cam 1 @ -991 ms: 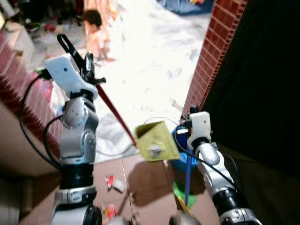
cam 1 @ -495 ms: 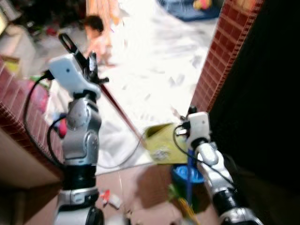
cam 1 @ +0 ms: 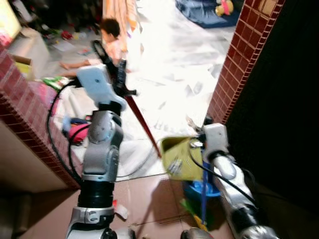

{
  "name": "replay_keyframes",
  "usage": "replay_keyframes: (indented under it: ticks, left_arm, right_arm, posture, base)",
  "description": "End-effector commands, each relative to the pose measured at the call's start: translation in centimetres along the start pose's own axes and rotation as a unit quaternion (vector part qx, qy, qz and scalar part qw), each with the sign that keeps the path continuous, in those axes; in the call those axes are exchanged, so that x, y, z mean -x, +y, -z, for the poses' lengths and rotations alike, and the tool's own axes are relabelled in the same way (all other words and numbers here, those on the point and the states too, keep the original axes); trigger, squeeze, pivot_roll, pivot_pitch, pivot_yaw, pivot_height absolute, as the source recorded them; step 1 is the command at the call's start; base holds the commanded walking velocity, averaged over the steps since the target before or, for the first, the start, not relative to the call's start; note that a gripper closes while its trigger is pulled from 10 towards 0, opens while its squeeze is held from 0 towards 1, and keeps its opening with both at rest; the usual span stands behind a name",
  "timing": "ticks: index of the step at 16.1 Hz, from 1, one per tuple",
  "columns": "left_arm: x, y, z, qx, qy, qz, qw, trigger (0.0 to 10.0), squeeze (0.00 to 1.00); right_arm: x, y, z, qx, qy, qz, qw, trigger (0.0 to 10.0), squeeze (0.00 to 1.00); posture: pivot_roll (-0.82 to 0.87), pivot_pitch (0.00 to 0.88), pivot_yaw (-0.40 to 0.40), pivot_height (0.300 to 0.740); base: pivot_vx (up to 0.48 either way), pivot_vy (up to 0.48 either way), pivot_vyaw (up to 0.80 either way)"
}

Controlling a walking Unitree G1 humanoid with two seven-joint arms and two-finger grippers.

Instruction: Sweep floor

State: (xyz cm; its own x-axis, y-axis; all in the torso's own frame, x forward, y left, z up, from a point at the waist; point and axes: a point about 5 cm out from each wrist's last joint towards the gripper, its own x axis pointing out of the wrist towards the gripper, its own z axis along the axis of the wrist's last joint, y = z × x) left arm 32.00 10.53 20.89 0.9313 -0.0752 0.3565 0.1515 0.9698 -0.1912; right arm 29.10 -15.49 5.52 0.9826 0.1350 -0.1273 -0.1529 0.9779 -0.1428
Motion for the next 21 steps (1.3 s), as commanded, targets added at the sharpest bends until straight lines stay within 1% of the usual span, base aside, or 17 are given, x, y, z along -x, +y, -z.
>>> replay_keyframes:
  ticks: [1,4,5,8,9,10,13,14,16,19,21]
  left_arm:
    - [-0.3,-1.1,-1.0,-0.007,-0.033,0.033,0.999,10.0,0.0]
    - [-0.3,-2.9,-0.6,-0.018,-0.037,0.09,0.995,10.0,0.0]
    - [-0.2,-3.9,-0.3,-0.02,-0.036,0.117,0.992,10.0,0.0]
    - [-0.2,-6.3,0.1,-0.03,-0.04,0.197,0.979,10.0,0.0]
    - [-0.3,-6.7,0.2,-0.033,-0.042,0.208,0.977,10.0,0.0]
    - [-0.2,-7.1,0.1,-0.041,-0.049,0.229,0.971,10.0,0.0]
    - [-0.1,-8.1,0.2,-0.054,-0.064,0.268,0.96,10.0,0.0]
    - [0.4,-8.9,0.1,-0.061,-0.077,0.296,0.95,10.0,0.0]
    - [1.3,-10.0,0.2,-0.077,-0.086,0.353,0.928,10.0,0.0]
    - [2.0,-10.7,0.8,-0.1,-0.084,0.401,0.907,10.0,0.0]
    - [2.2,-10.8,0.9,-0.108,-0.089,0.408,0.902,10.0,0.0]
  right_arm:
    - [0.3,-1.2,-0.2,0.016,-0.007,0.012,1.0,10.0,0.0]
    - [2.0,-2.7,0.9,0.028,0.008,0.028,0.999,10.0,0.0]
    - [2.8,-3.3,1.0,0.035,0.009,0.042,0.998,10.0,0.0]
    - [4.8,-4.9,1.3,0.047,0.013,0.081,0.996,10.0,0.0]
    - [5.2,-5.1,1.5,0.048,0.017,0.083,0.995,10.0,0.0]
    - [5.6,-5.2,1.8,0.047,0.021,0.088,0.995,10.0,0.0]
    - [5.6,-5.1,1.5,0.046,0.02,0.088,0.995,10.0,0.0]
    - [5.4,-5.0,1.3,0.045,0.016,0.088,0.995,10.0,0.0]
    - [5.0,-4.7,1.0,0.045,0.013,0.083,0.995,10.0,0.0]
    - [4.8,-4.6,0.9,0.046,0.012,0.08,0.996,10.0,0.0]
    - [4.6,-4.6,0.8,0.046,0.011,0.079,0.996,10.0,0.0]
  posture:
    - [0.0,0.0,0.04,0.74]
    - [-0.02,0.0,0.062,0.74]
    - [-0.03,0.0,0.077,0.74]
    - [-0.06,0.0,0.099,0.74]
    - [-0.06,0.0,0.099,0.74]
    - [-0.06,0.0,0.098,0.74]
    - [-0.06,0.0,0.094,0.74]
    - [-0.06,0.0,0.089,0.74]
    - [-0.05,0.0,0.079,0.74]
    - [-0.05,0.0,0.066,0.74]
    - [-0.05,0.0,0.063,0.74]
  base:
    - [0.0,0.0,0.0]
    - [0.0,0.0,0.0]
    - [0.0,0.0,0.0]
    - [0.0,0.0,0.0]
    - [0.0,0.0,0.0]
    - [0.0,0.0,0.0]
    - [0.0,0.0,0.0]
    - [0.0,0.0,0.0]
    - [0.0,0.0,0.0]
    - [0.0,0.0,0.0]
    - [0.0,0.0,0.0]
